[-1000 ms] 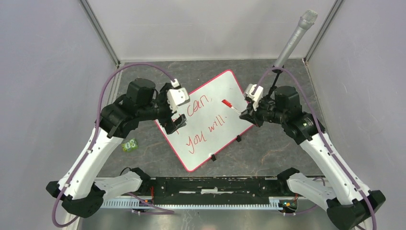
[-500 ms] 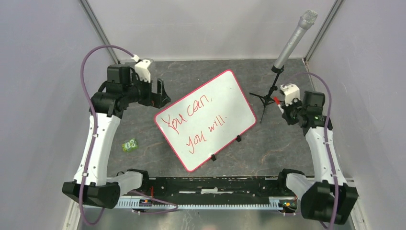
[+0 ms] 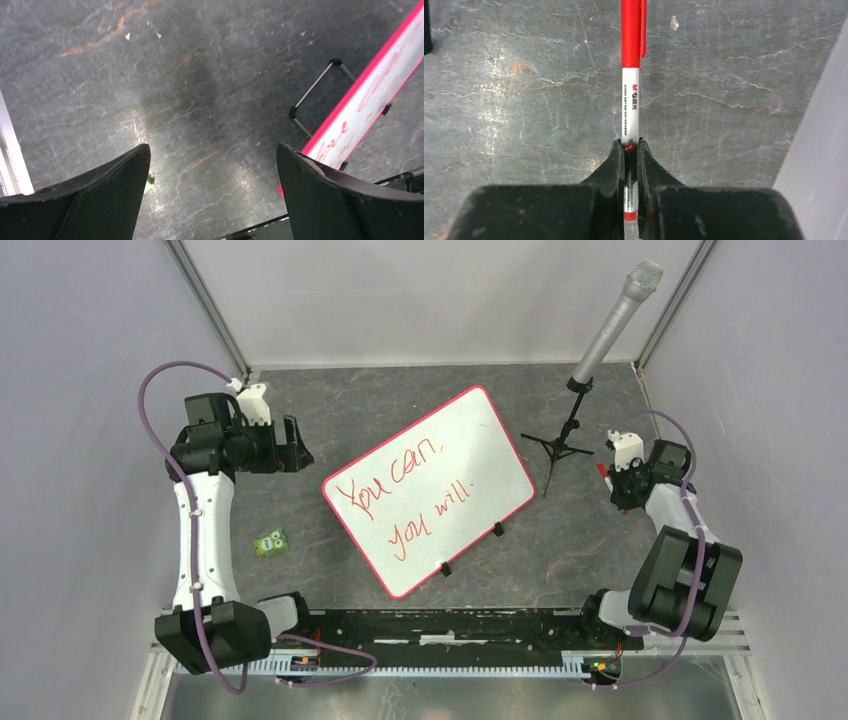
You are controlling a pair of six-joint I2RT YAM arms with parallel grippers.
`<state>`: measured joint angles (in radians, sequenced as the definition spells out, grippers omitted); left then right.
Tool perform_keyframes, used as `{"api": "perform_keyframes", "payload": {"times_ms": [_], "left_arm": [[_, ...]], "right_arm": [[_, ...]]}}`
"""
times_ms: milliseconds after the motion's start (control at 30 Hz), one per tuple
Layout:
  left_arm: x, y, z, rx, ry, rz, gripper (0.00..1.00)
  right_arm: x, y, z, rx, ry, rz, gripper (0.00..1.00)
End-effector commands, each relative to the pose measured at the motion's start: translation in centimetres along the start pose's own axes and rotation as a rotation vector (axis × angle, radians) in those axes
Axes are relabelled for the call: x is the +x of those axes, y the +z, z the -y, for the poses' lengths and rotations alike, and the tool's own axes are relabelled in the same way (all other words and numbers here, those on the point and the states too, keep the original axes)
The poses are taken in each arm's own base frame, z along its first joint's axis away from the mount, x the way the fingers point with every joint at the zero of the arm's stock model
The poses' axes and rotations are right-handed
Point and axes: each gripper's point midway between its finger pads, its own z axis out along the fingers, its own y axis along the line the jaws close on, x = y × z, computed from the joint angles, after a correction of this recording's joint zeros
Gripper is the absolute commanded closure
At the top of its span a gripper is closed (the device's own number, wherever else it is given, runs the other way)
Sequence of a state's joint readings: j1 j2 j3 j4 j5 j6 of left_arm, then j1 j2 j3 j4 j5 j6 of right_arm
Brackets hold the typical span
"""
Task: Write a sentence on the whiteboard
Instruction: Put down the whiteboard marker at the center of the board.
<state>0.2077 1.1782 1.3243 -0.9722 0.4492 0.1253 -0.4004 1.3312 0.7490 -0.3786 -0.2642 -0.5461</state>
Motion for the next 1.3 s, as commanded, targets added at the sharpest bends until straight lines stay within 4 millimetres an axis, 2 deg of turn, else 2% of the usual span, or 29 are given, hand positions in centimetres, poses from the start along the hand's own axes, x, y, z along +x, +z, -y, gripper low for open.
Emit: {"api": "perform_keyframes", "payload": {"times_ms": [0,200,400,567,700,767,900,967,1067,1267], "left_arm": [[2.4,0.5,-0.9,0.032,0.046,-0.050,0.00],[4.3,1.1,-1.7,0.029,0.055,-0.082,0.00],[5.1,1.7,-2.1,0.032,0.068,-0.100,0.00],[5.7,2.2,-2.2,0.038,0.064,-0.114,0.00],[5.5,2.2,-2.2,0.040,0.064,-0.109,0.00],[5.0,1.9,-2.2,0.037,0.073,-0.098,0.00],[3.3,1.4,-2.4,0.018,0.082,-0.079,0.00],[2.2,1.3,-2.8,0.003,0.079,-0.070,0.00],[0.3,1.3,-3.5,-0.015,0.070,-0.062,0.00],[-5.1,-0.2,-5.7,-0.066,-0.001,0.043,0.00]], "right_arm": [[0.2,1.6,0.8,0.013,-0.026,0.007,0.93],[1.4,3.0,0.7,0.000,-0.032,-0.036,0.85],[2.3,3.7,0.3,-0.029,-0.030,-0.067,0.78],[2.5,3.7,0.0,-0.046,-0.033,-0.077,0.70],[1.7,3.3,0.0,-0.060,-0.034,-0.062,0.61],[0.8,2.8,0.1,-0.065,-0.036,-0.044,0.55],[-2.3,1.2,0.7,-0.066,-0.044,0.026,0.39],[-4.3,0.0,1.0,-0.077,-0.048,0.071,0.29],[-7.9,-2.1,1.2,-0.103,-0.060,0.155,0.04],[-15.3,-7.9,2.8,-0.090,-0.075,0.347,0.02]]}}
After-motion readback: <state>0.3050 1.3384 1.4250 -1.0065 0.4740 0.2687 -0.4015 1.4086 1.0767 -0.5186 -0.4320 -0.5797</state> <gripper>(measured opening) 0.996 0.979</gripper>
